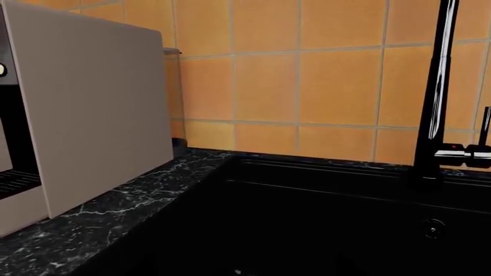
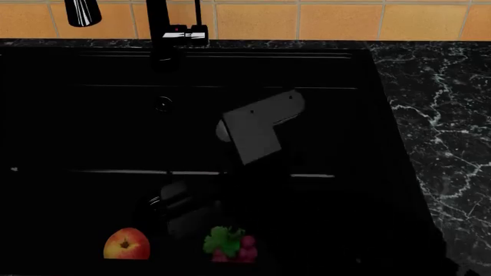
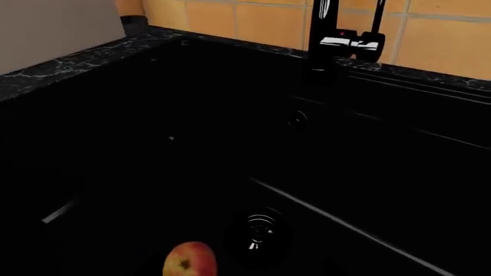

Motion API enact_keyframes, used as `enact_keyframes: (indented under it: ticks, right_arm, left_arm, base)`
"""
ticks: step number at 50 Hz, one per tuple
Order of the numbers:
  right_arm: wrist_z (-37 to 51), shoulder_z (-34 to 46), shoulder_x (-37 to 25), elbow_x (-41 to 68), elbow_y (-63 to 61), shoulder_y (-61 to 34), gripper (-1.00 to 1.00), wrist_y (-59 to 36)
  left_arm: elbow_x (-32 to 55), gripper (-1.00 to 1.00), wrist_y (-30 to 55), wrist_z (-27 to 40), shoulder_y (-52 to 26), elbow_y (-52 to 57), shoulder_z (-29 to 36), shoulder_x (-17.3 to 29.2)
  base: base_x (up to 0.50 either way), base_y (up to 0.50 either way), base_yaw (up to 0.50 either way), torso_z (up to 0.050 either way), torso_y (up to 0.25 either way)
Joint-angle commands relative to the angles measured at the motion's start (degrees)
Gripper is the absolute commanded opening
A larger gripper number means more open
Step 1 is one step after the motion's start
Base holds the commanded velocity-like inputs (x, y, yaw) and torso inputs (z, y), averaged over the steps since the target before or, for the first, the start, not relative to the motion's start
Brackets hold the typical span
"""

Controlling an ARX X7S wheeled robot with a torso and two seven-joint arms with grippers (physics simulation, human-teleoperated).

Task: Pick the grape from the counter and place it in the sink

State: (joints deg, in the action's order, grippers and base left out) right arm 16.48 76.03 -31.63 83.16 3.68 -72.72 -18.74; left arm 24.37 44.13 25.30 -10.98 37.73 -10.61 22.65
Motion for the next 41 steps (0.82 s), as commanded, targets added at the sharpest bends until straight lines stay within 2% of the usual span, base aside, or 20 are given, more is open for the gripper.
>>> enact_keyframes:
  ticks: [1, 12, 18, 41]
  right_arm:
    - [5.94, -1.57, -8.12, -0.14, -14.58, 3.77, 1.0, 3.57]
    - [9.76, -2.77, -14.43, -1.36, -23.08, 7.6, 1.0, 7.5]
    - [10.22, -2.96, -15.67, -1.83, -24.3, 8.83, 1.0, 8.61]
    - [16.13, -5.84, -28.93, -1.1, -33.61, 11.37, 1.0, 12.21]
  left_arm:
    - [0.14, 1.0, -0.21, 0.2, 0.13, 0.09, 0.05, 0.0]
    - [0.2, 1.0, -0.33, 0.41, 0.5, 0.17, -0.01, 0.12]
    - [0.37, 1.0, -0.39, 0.46, 0.66, 0.38, -0.18, 0.23]
    - [1.21, 1.0, 1.33, 1.34, 0.06, 1.88, -0.42, 1.01]
  base:
    - [0.0, 0.0, 0.0, 0.0, 0.0]
    - [0.0, 0.0, 0.0, 0.0, 0.0]
    - [0.0, 0.0, 0.0, 0.0, 0.0]
    - [0.0, 0.0, 0.0, 0.0, 0.0]
